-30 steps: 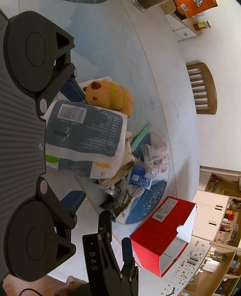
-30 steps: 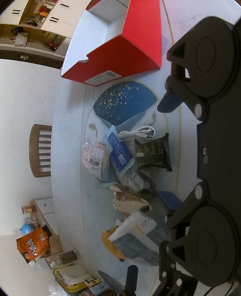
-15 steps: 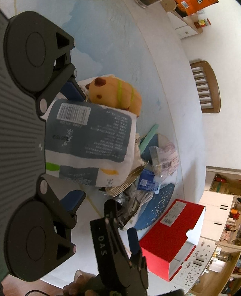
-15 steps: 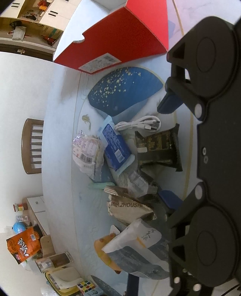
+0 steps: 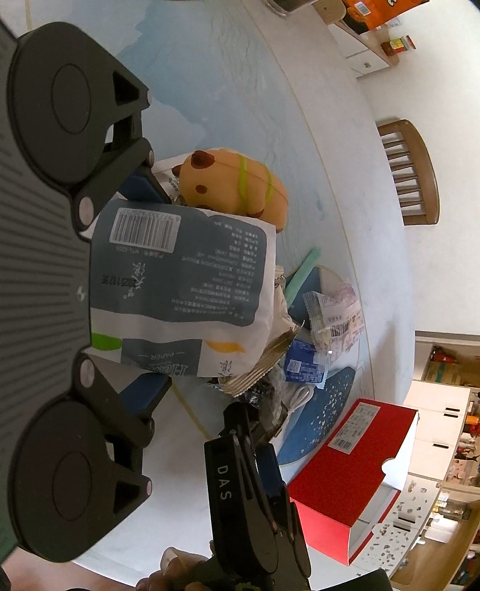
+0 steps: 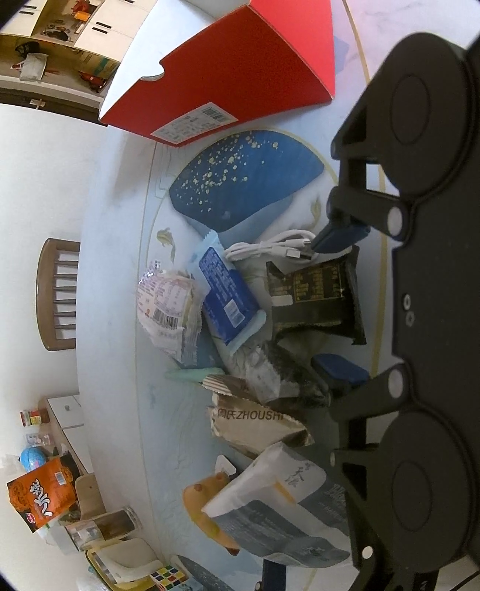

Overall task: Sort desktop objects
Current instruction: 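Lower the left gripper onto the white-grey bag while the right gripper approaches the dark snack packet, then close the left gripper on the white-grey bag while the right gripper grasps the dark packet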

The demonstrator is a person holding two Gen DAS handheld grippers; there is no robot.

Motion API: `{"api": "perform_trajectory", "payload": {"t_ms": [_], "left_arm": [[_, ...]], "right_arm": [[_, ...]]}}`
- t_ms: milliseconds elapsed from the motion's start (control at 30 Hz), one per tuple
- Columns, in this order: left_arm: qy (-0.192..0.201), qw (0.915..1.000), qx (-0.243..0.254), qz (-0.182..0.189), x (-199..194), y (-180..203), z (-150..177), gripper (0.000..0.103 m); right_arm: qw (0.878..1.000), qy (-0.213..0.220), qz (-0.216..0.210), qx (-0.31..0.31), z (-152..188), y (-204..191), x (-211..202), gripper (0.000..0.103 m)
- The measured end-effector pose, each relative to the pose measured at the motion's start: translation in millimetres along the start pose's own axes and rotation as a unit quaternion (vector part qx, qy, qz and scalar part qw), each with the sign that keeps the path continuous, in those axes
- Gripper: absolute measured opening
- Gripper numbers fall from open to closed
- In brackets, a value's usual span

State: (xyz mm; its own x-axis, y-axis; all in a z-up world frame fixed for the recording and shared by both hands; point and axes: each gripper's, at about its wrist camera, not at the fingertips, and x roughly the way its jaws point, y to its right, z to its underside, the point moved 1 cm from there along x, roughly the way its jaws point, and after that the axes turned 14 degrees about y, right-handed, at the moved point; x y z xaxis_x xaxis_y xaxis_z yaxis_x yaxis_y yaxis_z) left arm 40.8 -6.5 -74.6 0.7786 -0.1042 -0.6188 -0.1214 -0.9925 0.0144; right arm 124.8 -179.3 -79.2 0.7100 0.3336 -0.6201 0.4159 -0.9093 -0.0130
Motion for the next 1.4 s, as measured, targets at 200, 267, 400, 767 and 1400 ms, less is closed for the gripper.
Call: {"api": "perform_trajectory", "payload": {"t_ms": [200, 267, 400, 767, 1400], "left_arm": [[-0.014, 0.9999, -0.003, -0.002, 1, 0, -1, 0.084], [-0.016, 0.9999, -0.005, -0.002, -1, -1, -2, 0.079], [-0.015, 0.9999, -0.008, 0.0, -3, -1, -4, 0.072], [-0.017, 0.9991, -0.033, 0.02, -11, -3, -6, 0.051], [0.001, 0.998, -0.051, 0.036, -34, -2, -10, 0.02]], "right_arm": [[1.0, -0.006, 0.0, 0.002, 0, 0, 0, 0.046], [1.0, -0.005, 0.0, 0.004, 0, 1, -1, 0.044], [1.0, -0.006, -0.001, 0.008, 0, 1, -2, 0.041], [1.0, -0.004, 0.009, 0.027, 1, 5, -19, 0.037], [0.998, 0.009, 0.009, 0.059, 7, 3, -55, 0.034]]}}
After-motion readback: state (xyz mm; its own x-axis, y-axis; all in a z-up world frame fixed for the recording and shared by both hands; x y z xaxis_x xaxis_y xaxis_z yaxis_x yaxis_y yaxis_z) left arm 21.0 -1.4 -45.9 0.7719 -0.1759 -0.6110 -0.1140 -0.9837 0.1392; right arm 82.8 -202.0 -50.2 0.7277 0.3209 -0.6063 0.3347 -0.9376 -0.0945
